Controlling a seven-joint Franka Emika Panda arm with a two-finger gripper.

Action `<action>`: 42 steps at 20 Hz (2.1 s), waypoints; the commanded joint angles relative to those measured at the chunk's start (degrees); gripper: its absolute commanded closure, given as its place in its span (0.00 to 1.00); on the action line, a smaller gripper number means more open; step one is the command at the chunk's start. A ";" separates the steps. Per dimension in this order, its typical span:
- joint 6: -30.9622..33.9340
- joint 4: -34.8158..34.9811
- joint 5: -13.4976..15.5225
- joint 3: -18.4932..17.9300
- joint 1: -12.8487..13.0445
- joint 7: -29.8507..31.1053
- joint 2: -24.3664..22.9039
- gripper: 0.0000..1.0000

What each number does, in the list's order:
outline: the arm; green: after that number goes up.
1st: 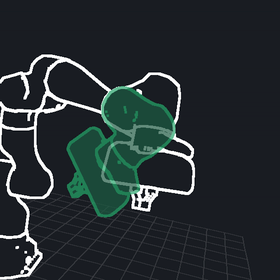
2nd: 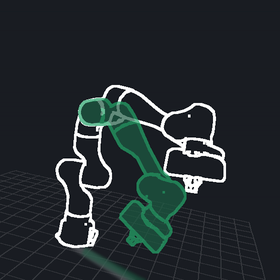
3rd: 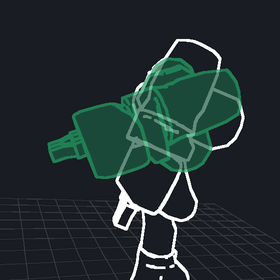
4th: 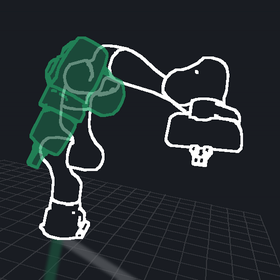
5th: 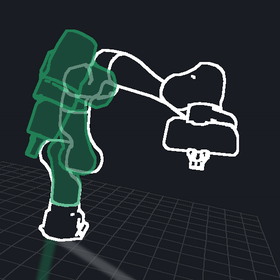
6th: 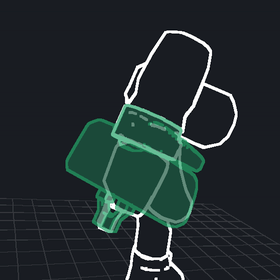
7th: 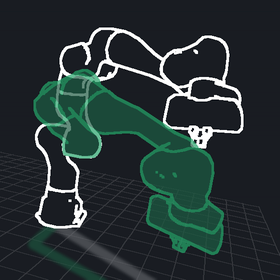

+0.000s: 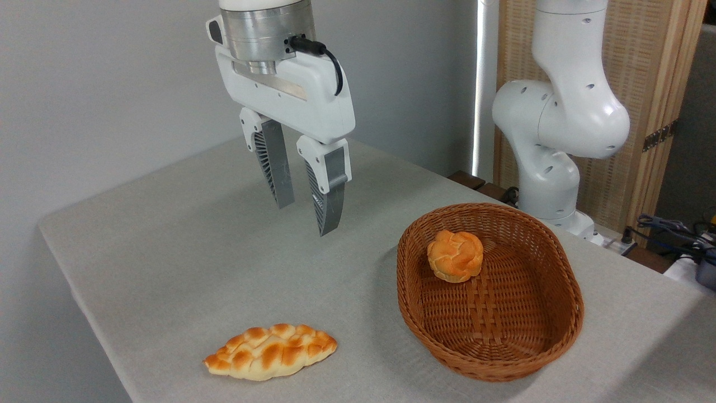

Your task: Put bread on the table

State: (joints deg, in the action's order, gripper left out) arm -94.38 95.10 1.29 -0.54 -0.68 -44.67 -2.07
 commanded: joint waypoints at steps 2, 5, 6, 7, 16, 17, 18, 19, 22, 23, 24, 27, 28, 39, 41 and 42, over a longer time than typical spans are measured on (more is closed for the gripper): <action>1.13 0.78 0.29 -0.87 0.33 -0.68 -0.31 0.00; 1.13 0.87 0.29 -0.78 0.33 -0.68 -0.31 0.00; 1.13 0.79 0.29 -0.78 0.33 -0.68 -0.31 0.00; 1.21 0.87 0.29 -0.78 0.33 -0.77 -0.39 0.00; 1.22 15.70 0.20 -1.04 0.50 -13.14 -11.19 0.00; 1.22 18.08 -0.06 -1.04 0.59 -15.60 -12.77 0.00; 1.22 19.67 -0.15 -1.13 0.59 -18.15 -14.01 0.00; 1.04 21.94 -0.15 -1.92 0.76 -21.04 -15.85 0.00; 1.04 28.63 -0.50 -2.54 0.85 -30.10 -20.34 0.00; 1.04 30.73 -0.59 -2.54 0.85 -31.60 -21.39 0.00; 1.04 32.58 -0.59 -2.54 0.85 -32.75 -22.10 0.00; 0.86 36.11 -2.25 -2.54 1.38 -35.66 -22.37 0.00; 0.86 36.99 -4.17 -2.54 1.99 -36.10 -22.28 0.00; -5.99 44.64 -10.95 -2.54 2.52 -36.45 -21.40 0.00; -6.08 44.90 -11.05 -2.54 2.52 -36.45 -21.40 0.00; -6.17 44.99 -11.05 -2.45 2.52 -36.37 -21.40 0.00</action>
State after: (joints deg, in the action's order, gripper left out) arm -99.60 139.25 -8.40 -2.39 1.24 -80.06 -23.16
